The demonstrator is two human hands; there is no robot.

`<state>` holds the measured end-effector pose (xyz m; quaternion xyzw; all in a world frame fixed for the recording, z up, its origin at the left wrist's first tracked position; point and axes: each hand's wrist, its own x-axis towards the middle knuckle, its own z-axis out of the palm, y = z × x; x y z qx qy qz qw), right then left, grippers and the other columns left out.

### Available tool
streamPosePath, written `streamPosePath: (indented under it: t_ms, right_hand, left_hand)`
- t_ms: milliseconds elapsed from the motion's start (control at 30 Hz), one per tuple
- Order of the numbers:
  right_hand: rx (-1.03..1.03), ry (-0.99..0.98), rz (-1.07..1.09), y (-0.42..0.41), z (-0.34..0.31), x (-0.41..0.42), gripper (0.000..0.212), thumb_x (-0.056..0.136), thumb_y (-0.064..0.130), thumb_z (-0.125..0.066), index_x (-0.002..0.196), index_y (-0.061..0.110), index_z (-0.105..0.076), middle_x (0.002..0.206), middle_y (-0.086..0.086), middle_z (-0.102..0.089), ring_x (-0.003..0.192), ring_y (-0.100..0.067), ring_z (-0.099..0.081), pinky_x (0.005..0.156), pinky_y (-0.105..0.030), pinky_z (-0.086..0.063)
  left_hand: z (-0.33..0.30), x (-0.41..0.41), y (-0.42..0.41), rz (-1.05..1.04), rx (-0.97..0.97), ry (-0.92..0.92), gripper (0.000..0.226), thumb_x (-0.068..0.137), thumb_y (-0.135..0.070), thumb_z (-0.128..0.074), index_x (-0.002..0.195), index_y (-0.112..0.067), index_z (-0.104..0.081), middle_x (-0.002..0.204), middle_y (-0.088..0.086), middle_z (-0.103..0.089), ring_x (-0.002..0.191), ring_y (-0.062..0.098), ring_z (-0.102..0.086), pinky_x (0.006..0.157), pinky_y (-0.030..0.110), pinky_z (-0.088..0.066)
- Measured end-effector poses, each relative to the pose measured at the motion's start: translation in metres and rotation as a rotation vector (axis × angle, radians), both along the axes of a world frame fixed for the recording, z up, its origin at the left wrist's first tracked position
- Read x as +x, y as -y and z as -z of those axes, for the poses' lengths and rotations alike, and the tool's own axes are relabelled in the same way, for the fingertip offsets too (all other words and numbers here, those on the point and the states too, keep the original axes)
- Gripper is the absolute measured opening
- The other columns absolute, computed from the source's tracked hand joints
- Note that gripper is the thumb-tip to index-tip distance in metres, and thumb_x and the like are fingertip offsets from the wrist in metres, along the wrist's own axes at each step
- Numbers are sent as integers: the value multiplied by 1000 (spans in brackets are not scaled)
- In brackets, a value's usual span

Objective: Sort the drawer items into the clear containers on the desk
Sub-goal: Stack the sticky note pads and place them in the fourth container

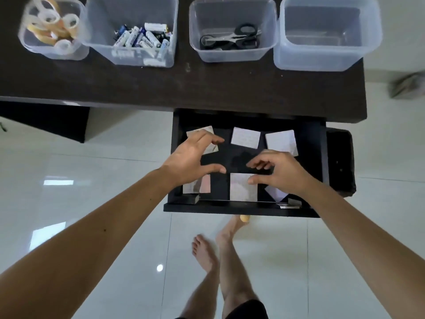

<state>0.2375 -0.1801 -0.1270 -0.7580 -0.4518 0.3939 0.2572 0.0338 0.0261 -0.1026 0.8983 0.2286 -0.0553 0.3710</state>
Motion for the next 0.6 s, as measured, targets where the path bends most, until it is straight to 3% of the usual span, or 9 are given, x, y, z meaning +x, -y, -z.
streamPosePath:
  t_ms: [100, 200, 367, 500, 600]
  right_hand:
    - [-54, -7, -63, 3, 26, -4, 51, 70, 41, -96, 117, 30, -79, 114, 15, -66, 102, -4, -64, 88, -17, -51]
    - [-91, 13, -111, 2, 35, -5, 58, 69, 49, -94, 122, 33, -76, 113, 22, -62, 102, -5, -63, 91, -26, -53]
    - [-111, 16, -121, 2, 37, -5, 55, 71, 40, -96, 122, 30, -78, 109, 16, -65, 97, -7, -62, 91, -32, -55]
    - [-100, -12, -89, 4, 41, -4, 49, 72, 34, -97, 118, 30, -80, 105, 15, -64, 93, -8, -61, 86, -31, -54]
    - [-81, -39, -69, 4, 42, -2, 43, 74, 28, -96, 114, 31, -80, 104, 11, -64, 89, -7, -59, 81, -21, -48]
  left_hand:
    - [6, 6, -4, 29, 58, -54, 90, 80, -52, -86, 154, -24, -43, 151, -3, -40, 143, 17, -40, 119, 37, -40]
    - [6, 16, -10, 71, 157, -134, 105, 78, -48, -89, 161, -17, -32, 157, 2, -34, 148, 19, -30, 122, 35, -32]
    - [12, 27, -19, 158, 233, -277, 120, 74, -44, -92, 165, -13, -21, 162, 9, -31, 153, 27, -27, 125, 40, -28]
    - [15, 35, -19, 109, 283, -356, 120, 73, -40, -94, 164, -9, -21, 159, 15, -34, 151, 34, -30, 125, 43, -30]
    - [16, 37, -18, 82, 323, -364, 112, 78, -38, -91, 163, -9, -24, 157, 16, -39, 148, 34, -34, 122, 43, -33]
